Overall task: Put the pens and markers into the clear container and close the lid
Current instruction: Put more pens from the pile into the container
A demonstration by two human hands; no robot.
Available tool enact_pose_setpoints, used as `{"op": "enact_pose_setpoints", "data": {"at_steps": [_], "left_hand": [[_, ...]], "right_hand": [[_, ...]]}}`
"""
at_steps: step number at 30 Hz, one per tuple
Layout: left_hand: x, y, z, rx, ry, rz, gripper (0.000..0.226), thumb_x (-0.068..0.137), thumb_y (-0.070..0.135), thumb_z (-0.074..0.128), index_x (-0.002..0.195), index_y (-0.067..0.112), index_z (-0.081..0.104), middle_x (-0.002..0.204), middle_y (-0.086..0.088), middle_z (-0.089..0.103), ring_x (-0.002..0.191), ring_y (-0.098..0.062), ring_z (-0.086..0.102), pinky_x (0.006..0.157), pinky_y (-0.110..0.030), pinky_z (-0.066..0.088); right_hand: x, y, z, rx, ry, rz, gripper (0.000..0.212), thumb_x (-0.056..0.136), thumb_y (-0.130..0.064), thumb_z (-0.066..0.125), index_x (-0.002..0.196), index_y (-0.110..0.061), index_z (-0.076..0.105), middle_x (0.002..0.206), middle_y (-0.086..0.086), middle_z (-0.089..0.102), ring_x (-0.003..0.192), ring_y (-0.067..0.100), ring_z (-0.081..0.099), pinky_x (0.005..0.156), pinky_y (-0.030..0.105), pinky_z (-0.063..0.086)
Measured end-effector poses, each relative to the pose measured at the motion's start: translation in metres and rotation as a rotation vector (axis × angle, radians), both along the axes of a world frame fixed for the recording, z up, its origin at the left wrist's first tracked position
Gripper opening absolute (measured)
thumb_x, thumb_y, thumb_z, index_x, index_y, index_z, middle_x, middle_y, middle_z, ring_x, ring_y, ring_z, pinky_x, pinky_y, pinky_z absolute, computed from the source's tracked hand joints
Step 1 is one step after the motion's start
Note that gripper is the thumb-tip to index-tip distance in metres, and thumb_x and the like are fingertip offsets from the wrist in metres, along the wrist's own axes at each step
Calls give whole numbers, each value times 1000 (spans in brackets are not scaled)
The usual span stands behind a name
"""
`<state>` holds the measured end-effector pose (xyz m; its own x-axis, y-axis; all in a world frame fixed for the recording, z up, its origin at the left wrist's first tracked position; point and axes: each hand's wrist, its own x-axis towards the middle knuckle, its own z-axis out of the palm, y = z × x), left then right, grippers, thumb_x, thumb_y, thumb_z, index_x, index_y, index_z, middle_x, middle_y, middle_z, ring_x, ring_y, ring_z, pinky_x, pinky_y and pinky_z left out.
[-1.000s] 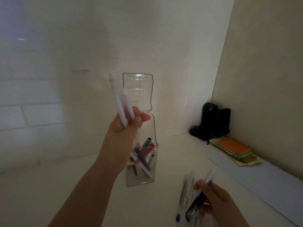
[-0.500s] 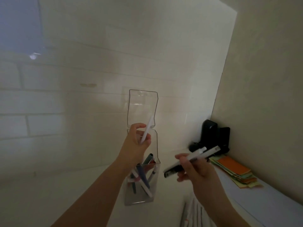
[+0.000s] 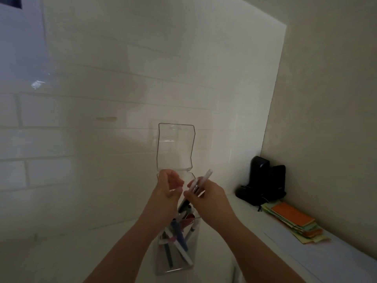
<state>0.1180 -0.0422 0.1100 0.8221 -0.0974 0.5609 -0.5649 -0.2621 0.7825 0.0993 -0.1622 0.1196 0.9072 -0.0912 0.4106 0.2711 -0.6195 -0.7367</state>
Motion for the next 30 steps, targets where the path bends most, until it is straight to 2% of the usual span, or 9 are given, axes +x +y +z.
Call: {"op": "enact_pose_setpoints", "data": {"at_steps": [5, 9, 10, 12, 15, 19, 22, 26, 30], "left_hand": [[-7, 6, 3, 197, -224, 100, 20, 88, 2, 47, 96, 20, 47, 84, 11, 52, 78, 0, 51, 69, -4, 41], [-14, 10, -7, 674, -48, 49, 50, 68, 19, 75, 110, 21, 48, 108, 5, 53, 101, -10, 51, 80, -8, 36], [-14, 7, -12, 657, -73, 29, 53, 63, 19, 78, 109, 22, 53, 112, -1, 57, 100, -9, 53, 80, -10, 35], [-22, 6, -20, 291, -51, -7, 32, 61, 26, 77, 86, 26, 57, 97, -9, 64, 87, -1, 59, 84, -16, 41], [-34, 12, -42, -145, 26, 47, 23, 64, 49, 65, 74, 31, 54, 83, 10, 57, 79, 10, 58, 84, -49, 53], [-49, 9, -71, -35, -299, 242, 11, 78, 28, 44, 82, 35, 52, 86, 17, 55, 83, 1, 50, 82, -5, 41], [-69, -10, -88, 26, -363, 239, 11, 77, 24, 46, 83, 29, 55, 82, 13, 55, 81, 2, 46, 79, 2, 32], [-83, -41, -106, 186, 28, -40, 22, 68, 51, 41, 88, 56, 43, 91, 26, 51, 89, 10, 46, 77, -4, 34], [-89, -83, -125, 424, 224, -37, 63, 73, 59, 38, 127, 28, 37, 126, 9, 45, 119, -13, 42, 99, -25, 35]], "right_hand": [[-5, -2, 1, 32, -101, -5, 18, 83, -18, 64, 92, -26, 51, 75, -8, 56, 62, 5, 57, 54, 12, 49], [-1, 0, 1, -243, -137, -11, 10, 87, -12, 54, 93, -20, 57, 90, -1, 63, 79, 13, 58, 75, 24, 48], [2, 2, 0, -392, -89, 1, 13, 87, -13, 53, 97, -18, 59, 97, 2, 64, 87, 15, 57, 80, 26, 47], [5, 4, -5, -583, -2, 60, 23, 86, -15, 56, 108, -17, 58, 111, 6, 63, 103, 19, 54, 89, 29, 44], [-4, 1, -4, -368, -49, 109, 25, 90, -23, 52, 116, -25, 55, 119, -6, 53, 99, 9, 54, 85, 14, 43], [-33, -31, -7, -176, -155, -31, 14, 91, -25, 50, 101, -34, 55, 94, -21, 50, 76, -5, 53, 62, 4, 41], [-60, -68, -27, -149, -40, -70, 22, 89, -20, 53, 80, -40, 56, 82, -19, 61, 73, 0, 58, 63, 11, 43], [-99, -105, -72, -152, 154, -176, 20, 84, -17, 61, 74, -34, 61, 73, -10, 66, 68, 3, 58, 59, 7, 43], [-120, -125, -113, -157, 220, -336, 29, 79, -15, 67, 69, -39, 56, 72, -4, 62, 72, -2, 54, 60, 9, 42]]}}
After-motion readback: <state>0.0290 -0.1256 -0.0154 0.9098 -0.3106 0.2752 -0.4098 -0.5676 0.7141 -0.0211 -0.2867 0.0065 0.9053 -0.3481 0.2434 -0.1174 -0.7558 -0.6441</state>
